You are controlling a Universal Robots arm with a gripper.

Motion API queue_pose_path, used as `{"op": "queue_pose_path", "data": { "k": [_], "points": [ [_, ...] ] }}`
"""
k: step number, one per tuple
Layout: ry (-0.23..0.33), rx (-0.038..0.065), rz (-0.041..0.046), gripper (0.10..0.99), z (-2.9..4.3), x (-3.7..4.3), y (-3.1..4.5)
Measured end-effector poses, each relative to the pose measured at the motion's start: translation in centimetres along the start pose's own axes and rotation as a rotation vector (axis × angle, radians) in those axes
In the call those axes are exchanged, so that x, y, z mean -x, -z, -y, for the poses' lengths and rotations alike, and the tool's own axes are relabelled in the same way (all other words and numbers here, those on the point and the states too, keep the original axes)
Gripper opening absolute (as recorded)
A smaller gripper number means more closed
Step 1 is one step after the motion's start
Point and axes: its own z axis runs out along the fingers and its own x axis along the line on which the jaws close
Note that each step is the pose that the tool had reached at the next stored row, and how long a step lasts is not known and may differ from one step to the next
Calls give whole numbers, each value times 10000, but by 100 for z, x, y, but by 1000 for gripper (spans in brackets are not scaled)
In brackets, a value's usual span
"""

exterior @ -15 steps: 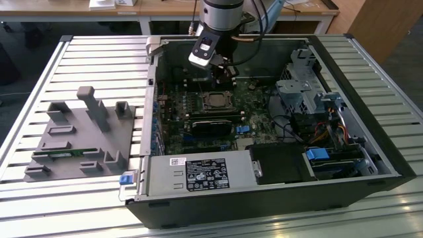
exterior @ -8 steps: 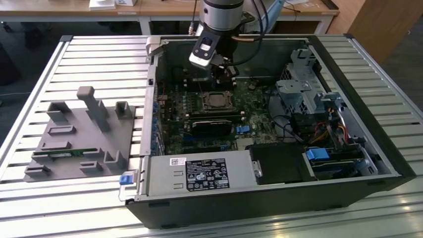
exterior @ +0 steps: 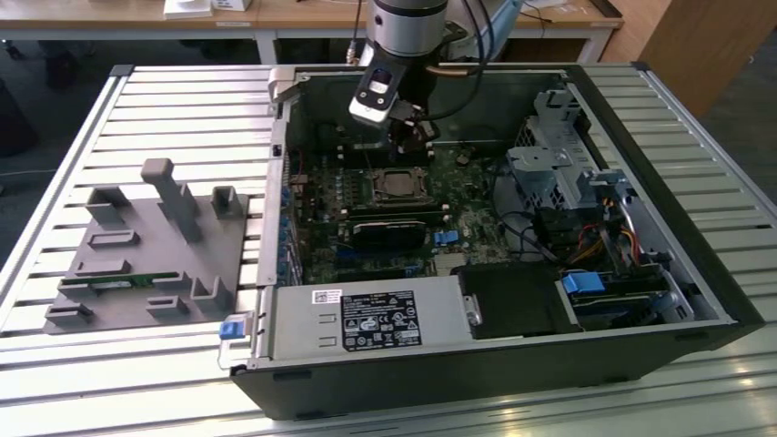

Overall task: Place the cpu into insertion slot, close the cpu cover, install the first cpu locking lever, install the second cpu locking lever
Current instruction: 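Install the first cpu locking lever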

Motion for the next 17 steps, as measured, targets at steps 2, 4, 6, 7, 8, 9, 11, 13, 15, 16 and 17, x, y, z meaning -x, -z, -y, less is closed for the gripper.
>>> {"op": "queue_pose_path", "data": {
  "k": [2,4,6,7,8,9,11,13,15,16,17],
  "points": [
    [79,0,-2,106,0,0,0],
    [163,-1,-4,106,0,0,0],
    [282,0,-7,106,0,0,0],
    [348,0,-9,106,0,0,0],
    [415,0,-11,106,0,0,0],
    [484,-1,-12,106,0,0,0],
    [623,0,-16,106,0,0,0],
    [758,0,-19,106,0,0,0],
    [877,0,-22,106,0,0,0],
    [930,0,-24,106,0,0,0],
    [982,0,-25,106,0,0,0]
  ]
}}
